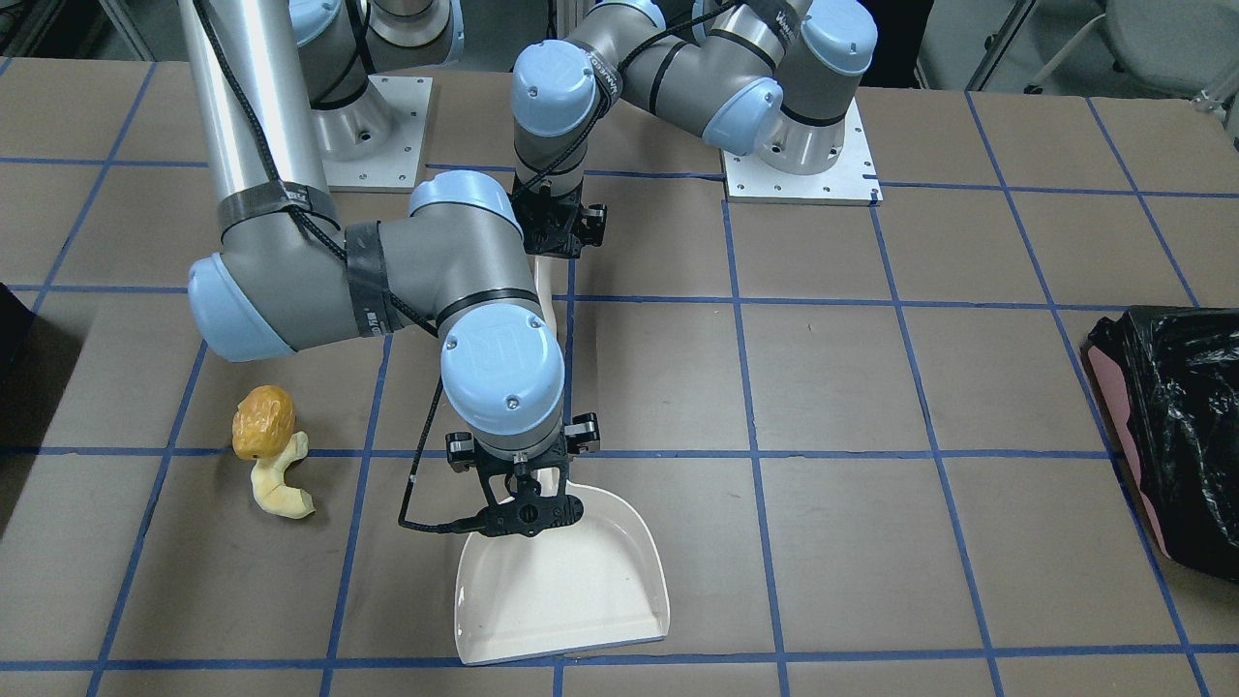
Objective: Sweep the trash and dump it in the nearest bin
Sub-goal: 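Grasp the white brush handle with the left gripper while the right grasps the dustpan handle, then lift the dustpan with the right gripper toward the trash while the left lifts the brush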
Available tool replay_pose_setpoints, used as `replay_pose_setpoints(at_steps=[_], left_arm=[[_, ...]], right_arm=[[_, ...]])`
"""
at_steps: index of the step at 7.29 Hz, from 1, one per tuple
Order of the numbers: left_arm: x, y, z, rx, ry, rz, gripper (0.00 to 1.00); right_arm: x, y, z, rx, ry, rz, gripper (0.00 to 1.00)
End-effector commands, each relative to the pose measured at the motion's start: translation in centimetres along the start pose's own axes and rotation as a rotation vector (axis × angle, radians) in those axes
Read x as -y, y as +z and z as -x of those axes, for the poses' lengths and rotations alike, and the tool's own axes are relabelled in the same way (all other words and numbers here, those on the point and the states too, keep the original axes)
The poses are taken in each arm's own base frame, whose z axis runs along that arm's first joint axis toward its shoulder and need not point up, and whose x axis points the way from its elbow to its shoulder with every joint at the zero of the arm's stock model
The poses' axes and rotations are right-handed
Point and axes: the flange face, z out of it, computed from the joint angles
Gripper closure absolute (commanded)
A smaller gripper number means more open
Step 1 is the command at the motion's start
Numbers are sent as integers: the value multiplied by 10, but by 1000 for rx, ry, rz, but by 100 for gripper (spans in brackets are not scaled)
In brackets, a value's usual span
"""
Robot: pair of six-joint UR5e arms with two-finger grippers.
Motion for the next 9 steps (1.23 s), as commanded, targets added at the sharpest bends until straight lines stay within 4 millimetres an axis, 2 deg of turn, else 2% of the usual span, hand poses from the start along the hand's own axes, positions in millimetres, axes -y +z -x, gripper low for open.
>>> replay_pose_setpoints(at_steps=[1, 2, 3, 4, 7, 9], left_arm=[[-5, 11, -7, 11, 8, 19, 24], [-4, 12, -7, 8, 8, 20, 61], [-4, 13, -8, 9, 11, 24, 92], [-4, 11, -8, 7, 11, 23, 100], [-4, 5, -6, 18, 23, 11, 100], [-6, -3, 1, 34, -25, 37, 100]], right_arm=[[1, 15, 6, -5, -17, 27, 13], [0, 21, 7, -7, -20, 42, 15], [-1, 30, 6, -8, -19, 59, 19], [-5, 36, 9, -11, -24, 72, 20], [-8, 41, 13, -14, -27, 80, 26], [-8, 41, 13, -14, -25, 82, 38]])
